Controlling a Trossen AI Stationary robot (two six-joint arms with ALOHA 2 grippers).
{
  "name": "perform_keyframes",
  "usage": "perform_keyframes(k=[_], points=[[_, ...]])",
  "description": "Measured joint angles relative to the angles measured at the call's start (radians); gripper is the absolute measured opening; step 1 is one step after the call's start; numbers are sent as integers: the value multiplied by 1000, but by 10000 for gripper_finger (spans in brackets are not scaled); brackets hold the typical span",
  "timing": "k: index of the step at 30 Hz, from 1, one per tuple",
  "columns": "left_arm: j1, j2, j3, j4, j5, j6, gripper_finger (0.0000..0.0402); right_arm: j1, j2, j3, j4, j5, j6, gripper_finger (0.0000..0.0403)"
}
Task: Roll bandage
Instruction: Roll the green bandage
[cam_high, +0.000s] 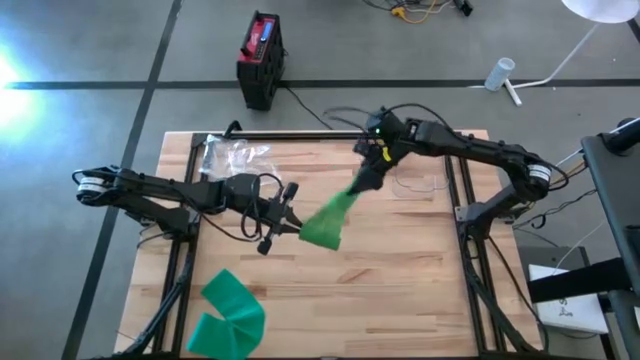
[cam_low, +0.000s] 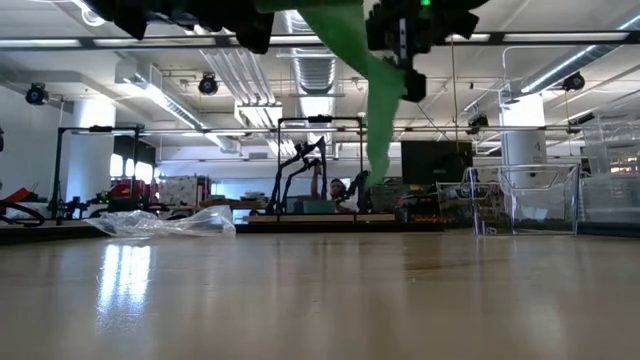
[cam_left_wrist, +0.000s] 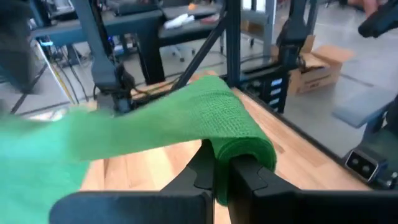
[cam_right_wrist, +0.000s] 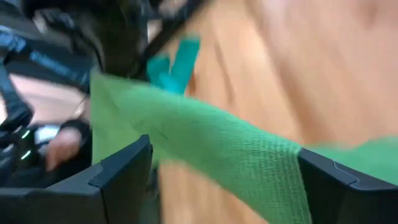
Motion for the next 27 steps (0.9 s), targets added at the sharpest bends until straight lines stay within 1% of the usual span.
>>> perform_keyframes(k=[2, 3, 6, 8, 12, 13, 17, 19, 22, 24, 27], points=[[0, 0, 0, -1, 5, 22, 4, -8, 4, -39, -36, -36, -17, 309], [0, 0, 0, 4, 28, 30, 4, -14, 10, -56, -50, -45, -26, 309], [0, 0, 0, 15, 177, 27, 4, -31, 41, -103, -70, -43, -84, 309], [-1, 0, 0, 15, 244, 5, 4, -34, 64, -113, -66, -44, -134, 309], [3, 0, 0, 15, 257, -84, 4, -24, 75, -90, -62, -41, -248, 309], [9, 0, 0, 15, 257, -114, 4, -13, 65, -78, -50, -19, -267, 309], [58, -2, 0, 33, 256, -269, 4, 72, -26, -40, 50, 123, -332, 299], [94, -4, 0, 75, 255, -373, 4, 129, -78, -40, 126, 180, -344, 293], [172, -5, 8, 139, 260, -553, 4, 225, -151, -52, 237, 293, -383, 282], [234, -6, 37, 141, 276, -630, 4, 280, -194, -56, 266, 386, -422, 276], [306, -8, 98, 148, 328, -711, 4, 343, -261, -56, 296, 572, -502, 270]])
